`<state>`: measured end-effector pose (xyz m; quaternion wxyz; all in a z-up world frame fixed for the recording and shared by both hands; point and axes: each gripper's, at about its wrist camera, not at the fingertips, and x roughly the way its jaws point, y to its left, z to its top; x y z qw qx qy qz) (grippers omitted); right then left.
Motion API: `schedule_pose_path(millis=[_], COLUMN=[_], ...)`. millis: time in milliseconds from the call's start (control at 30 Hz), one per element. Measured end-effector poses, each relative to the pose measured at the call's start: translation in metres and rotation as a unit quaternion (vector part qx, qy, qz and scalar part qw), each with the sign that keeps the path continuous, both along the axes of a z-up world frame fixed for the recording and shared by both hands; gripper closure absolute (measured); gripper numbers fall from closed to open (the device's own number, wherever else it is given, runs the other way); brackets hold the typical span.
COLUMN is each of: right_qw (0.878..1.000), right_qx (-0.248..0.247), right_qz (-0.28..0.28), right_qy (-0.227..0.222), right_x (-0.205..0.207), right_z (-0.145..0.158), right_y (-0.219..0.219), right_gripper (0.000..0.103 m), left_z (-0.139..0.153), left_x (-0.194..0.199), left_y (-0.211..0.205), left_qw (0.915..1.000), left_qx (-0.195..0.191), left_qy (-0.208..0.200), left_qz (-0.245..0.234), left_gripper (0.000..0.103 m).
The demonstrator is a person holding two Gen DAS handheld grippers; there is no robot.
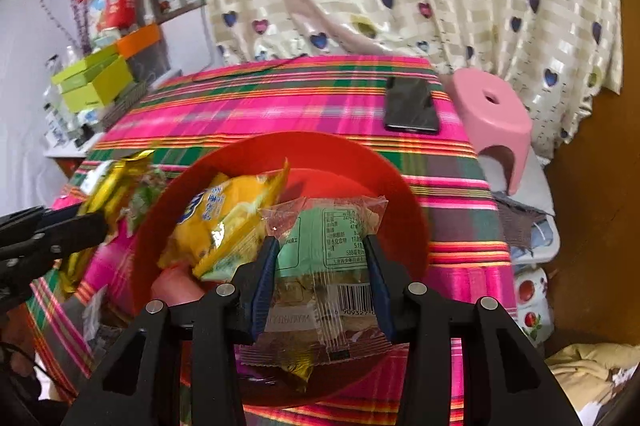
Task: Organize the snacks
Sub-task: 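Lower the gold wafer bar into the basket and open the left tool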
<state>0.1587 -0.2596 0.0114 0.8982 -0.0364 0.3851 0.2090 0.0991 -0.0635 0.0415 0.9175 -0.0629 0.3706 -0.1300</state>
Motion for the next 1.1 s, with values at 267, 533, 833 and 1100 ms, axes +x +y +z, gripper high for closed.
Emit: schedule_pose_path(millis=[267, 533, 833, 1100], right_qw=[1.000, 1.000, 0.999, 0.999], right_qx=[0.004, 0.013, 0.021, 0.023], right_qz=[-0.025, -0.027, -0.029, -0.029], right_qy=[-0.007, -0.004, 0.002, 0.006], right_x=[-0.004, -0.003, 0.002, 0.006], right_z=[0.008, 0.010, 0.009, 0.006], right_y=[-0.011, -0.021, -0.025, -0.022], right_gripper=[0.062, 0.062, 0.062, 0.062], left_z=[-0.003, -0.015, -0.026, -0.024], left_x=[0.010, 0.035, 0.071, 0.069], left_y=[-0.013, -0.044, -0.054, -0.034], left_qw=[0.9998, 0.9972, 0.9956, 0.9949], left_qx=[0.000, -0.005, -0.023, -0.071], left_qy=[0.008, 0.032, 0.055, 0.043], left_qz=[-0.018, -0.067, -0.072, -0.056], left_gripper=[0.079, 0.079, 0.077, 0.050])
